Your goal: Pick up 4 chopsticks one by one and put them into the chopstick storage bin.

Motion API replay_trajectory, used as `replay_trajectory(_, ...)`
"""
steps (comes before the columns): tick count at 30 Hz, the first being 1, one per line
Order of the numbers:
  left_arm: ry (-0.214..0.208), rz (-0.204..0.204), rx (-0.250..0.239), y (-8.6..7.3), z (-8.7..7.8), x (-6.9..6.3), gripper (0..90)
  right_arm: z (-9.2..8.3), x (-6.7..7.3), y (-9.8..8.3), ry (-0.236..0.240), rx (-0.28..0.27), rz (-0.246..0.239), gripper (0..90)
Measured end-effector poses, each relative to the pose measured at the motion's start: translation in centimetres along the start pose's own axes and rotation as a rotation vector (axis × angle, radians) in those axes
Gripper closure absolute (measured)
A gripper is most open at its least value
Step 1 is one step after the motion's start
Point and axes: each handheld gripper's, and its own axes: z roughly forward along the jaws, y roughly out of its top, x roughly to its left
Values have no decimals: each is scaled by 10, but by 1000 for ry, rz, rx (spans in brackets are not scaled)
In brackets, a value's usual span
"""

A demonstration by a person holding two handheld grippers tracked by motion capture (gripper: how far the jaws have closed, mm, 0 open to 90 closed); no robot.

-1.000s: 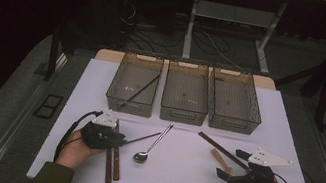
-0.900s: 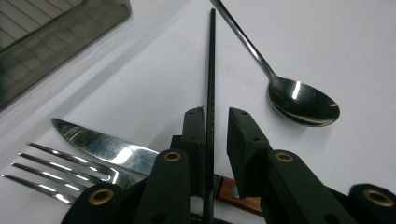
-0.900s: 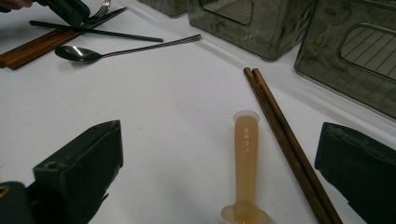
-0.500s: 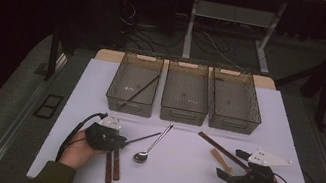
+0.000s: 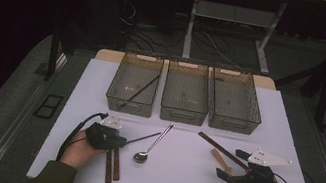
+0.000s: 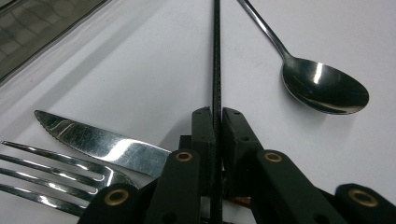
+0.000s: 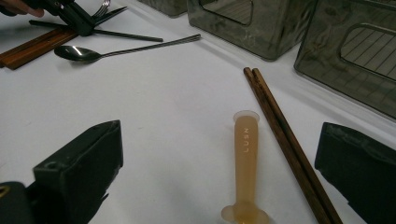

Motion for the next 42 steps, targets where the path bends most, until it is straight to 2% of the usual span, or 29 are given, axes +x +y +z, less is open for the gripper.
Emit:
replay_trajectory(5, 1, -3, 5, 0, 0, 0, 845, 0, 0, 0, -1, 0, 0, 14)
replay_trajectory(8, 7, 11, 9, 1, 0, 0, 847, 0, 0, 0, 0, -1, 0, 14)
replay_trajectory(15, 11, 7, 9, 2, 0, 0, 849, 0, 0, 0, -1, 0, 1, 14)
replay_trajectory(18, 11, -6, 10, 2, -1, -2, 850, 0, 0, 0, -1, -1, 1, 14)
replay_trajectory(19, 12, 2, 10, 2, -2, -1, 850, 0, 0, 0, 0, 0, 0, 14)
replay_trajectory(24, 14, -17, -10, 3, -5, -1, 850, 0, 0, 0, 0, 0, 1, 14)
replay_trajectory(26, 9, -9, -15, 3, -7, 0, 850, 0, -1, 0, 0, 0, 1, 14)
replay_trajectory(29, 6, -23, -23, 4, -10, -2, 850, 0, -1, 0, -1, -1, 1, 14)
replay_trajectory(42, 3, -28, -84, 6, -22, -4, 850, -1, -1, 0, -3, -1, 3, 14)
